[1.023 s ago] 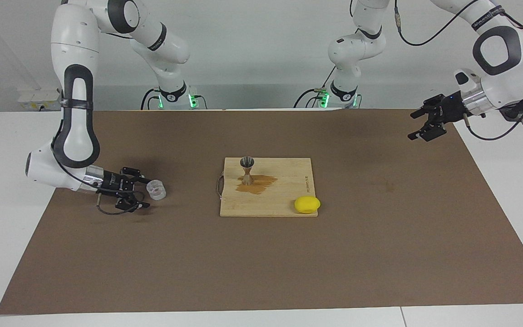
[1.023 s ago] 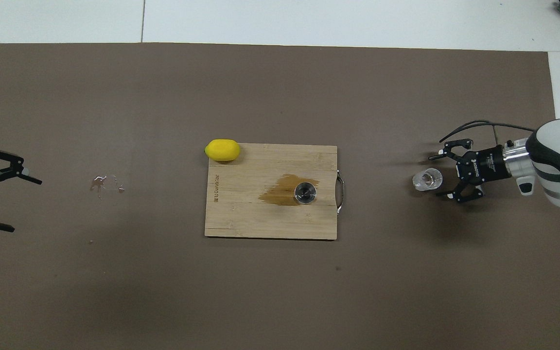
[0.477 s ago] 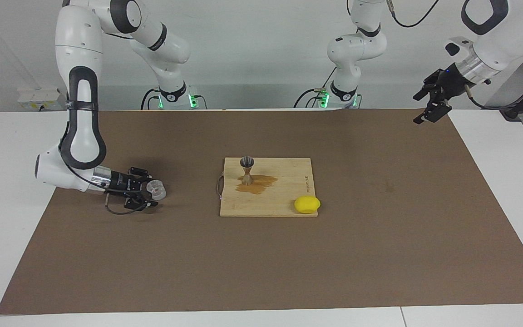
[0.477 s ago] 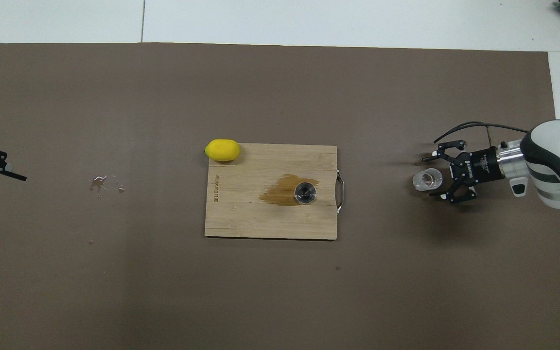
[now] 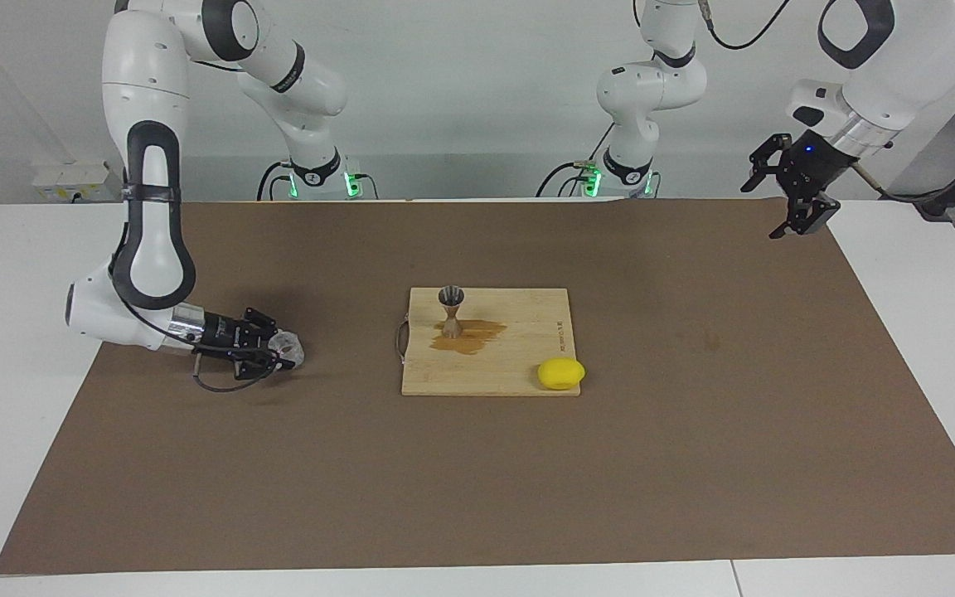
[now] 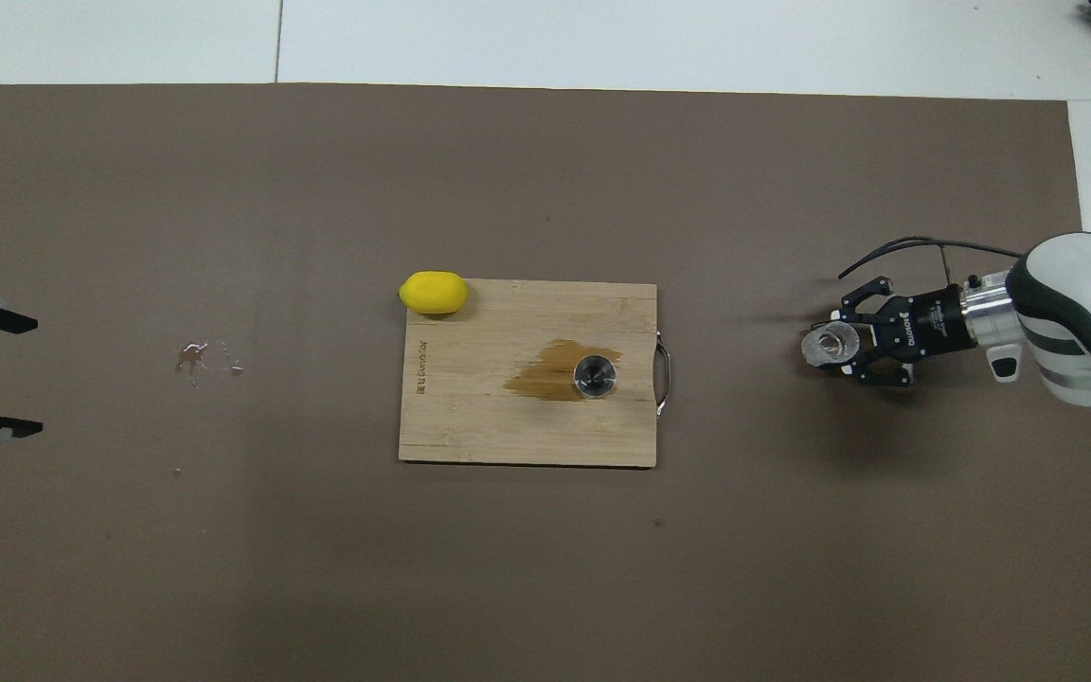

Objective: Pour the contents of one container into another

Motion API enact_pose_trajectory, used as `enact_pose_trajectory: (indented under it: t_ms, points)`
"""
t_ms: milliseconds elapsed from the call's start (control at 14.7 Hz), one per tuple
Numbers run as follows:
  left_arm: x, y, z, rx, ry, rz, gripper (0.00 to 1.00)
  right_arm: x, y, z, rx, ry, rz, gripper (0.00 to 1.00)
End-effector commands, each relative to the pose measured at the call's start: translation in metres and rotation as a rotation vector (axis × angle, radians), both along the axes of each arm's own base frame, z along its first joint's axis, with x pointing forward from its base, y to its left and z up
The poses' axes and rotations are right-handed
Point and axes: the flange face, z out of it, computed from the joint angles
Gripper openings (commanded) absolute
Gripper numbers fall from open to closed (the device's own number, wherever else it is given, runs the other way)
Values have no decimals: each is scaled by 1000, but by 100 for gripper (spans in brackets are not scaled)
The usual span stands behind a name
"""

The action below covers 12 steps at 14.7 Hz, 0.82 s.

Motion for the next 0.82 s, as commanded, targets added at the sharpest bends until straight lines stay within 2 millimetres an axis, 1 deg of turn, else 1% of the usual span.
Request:
enact_pose_trajectory:
  t_ms: [0, 136, 341, 545, 750]
  points:
    - [-4, -3, 0, 54, 18, 274, 100, 1, -1, 15, 8, -6, -56, 12]
    - [-4, 0, 0, 74, 39, 445, 100, 4, 0, 35, -12, -17, -79, 12]
    - [-3, 5, 3, 178, 43, 700, 100, 9, 42, 75, -40, -39, -47, 11]
    - [-1, 8, 5, 194, 38, 914, 100, 13, 91, 112, -96, -41, -50, 10]
    - [2, 12, 5, 192, 28, 1067, 100, 13, 134, 135, -172, -43, -29, 10]
